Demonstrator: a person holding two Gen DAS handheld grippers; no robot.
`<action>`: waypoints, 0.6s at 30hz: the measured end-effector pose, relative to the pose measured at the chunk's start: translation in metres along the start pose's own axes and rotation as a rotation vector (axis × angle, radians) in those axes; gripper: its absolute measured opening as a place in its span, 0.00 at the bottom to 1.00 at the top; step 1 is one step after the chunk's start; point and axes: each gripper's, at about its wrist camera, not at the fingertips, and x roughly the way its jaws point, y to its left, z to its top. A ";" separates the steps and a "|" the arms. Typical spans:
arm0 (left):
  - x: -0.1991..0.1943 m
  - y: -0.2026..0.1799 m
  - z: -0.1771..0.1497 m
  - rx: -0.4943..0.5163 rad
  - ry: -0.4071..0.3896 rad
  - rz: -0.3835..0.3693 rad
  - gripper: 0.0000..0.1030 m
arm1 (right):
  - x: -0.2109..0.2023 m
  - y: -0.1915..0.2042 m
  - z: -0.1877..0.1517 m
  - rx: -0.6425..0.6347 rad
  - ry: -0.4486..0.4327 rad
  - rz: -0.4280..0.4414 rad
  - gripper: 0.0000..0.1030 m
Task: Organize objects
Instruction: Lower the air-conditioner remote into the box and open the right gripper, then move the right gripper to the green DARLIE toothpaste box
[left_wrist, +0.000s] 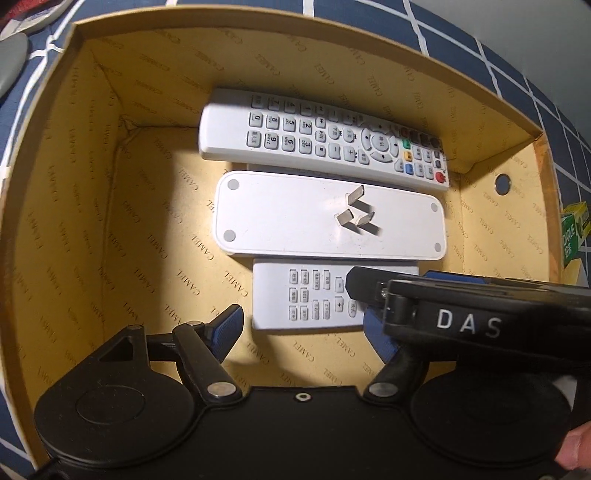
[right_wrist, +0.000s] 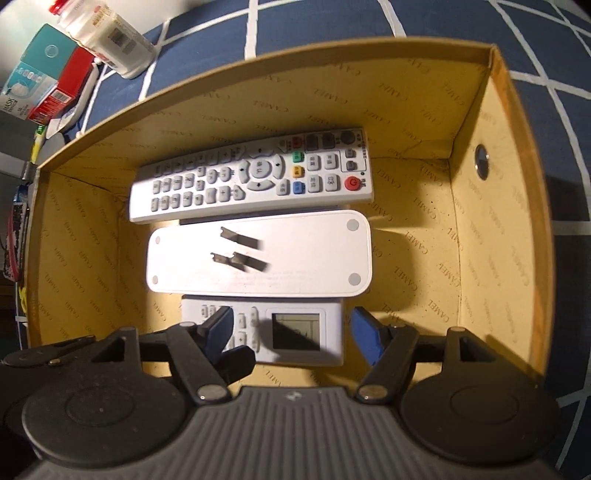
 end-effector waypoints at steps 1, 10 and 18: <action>-0.004 -0.001 -0.002 -0.001 -0.007 0.006 0.74 | -0.004 0.001 -0.001 -0.004 -0.006 0.002 0.68; -0.047 -0.013 -0.027 -0.015 -0.109 0.026 0.85 | -0.047 0.013 -0.023 -0.057 -0.088 0.023 0.74; -0.076 -0.032 -0.057 -0.029 -0.192 0.072 0.90 | -0.091 0.012 -0.051 -0.110 -0.157 0.043 0.84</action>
